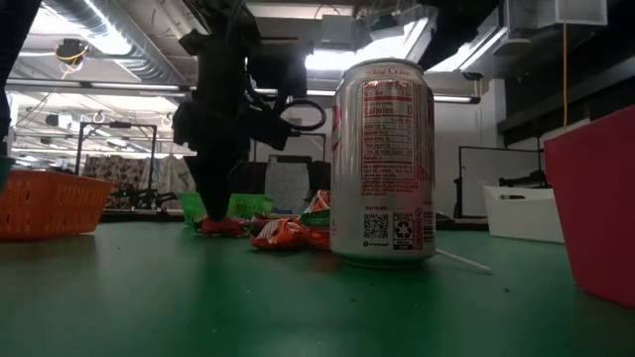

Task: Sort candy
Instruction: Put the pink candy into the orange bin

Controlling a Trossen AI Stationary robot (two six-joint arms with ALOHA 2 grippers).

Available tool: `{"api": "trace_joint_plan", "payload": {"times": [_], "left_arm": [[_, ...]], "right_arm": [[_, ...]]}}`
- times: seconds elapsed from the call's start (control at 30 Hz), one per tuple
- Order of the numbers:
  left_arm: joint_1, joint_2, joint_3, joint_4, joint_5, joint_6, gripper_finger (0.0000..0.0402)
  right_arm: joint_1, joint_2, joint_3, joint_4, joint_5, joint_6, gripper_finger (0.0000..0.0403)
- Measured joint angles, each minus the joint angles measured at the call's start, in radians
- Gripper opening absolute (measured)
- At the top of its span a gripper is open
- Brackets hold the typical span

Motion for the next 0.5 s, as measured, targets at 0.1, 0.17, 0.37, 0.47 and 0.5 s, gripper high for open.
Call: {"api": "trace_joint_plan", "payload": {"times": [0.1,0.17,0.37,0.47,0.5], "left_arm": [[0.002,0.019,0.000,0.007,-0.015,0.017,0.0172],[0.003,0.035,0.000,0.013,-0.018,0.017,0.0172],[0.003,0.056,0.000,0.019,-0.034,0.022,0.0161],[0.004,0.056,0.000,0.022,-0.034,0.022,0.0137],[0.005,0.056,0.000,0.021,-0.034,0.022,0.0126]], "right_arm": [[0.001,-0.034,-0.021,-0.008,0.000,0.022,0.0134],[0.001,-0.068,-0.051,-0.007,0.000,0.033,0.0134],[0.001,-0.182,-0.177,0.030,0.000,0.100,0.0134],[0.001,-0.238,-0.253,0.081,-0.019,0.137,0.0134],[0.001,-0.256,-0.279,0.102,-0.026,0.145,0.0134]]}}
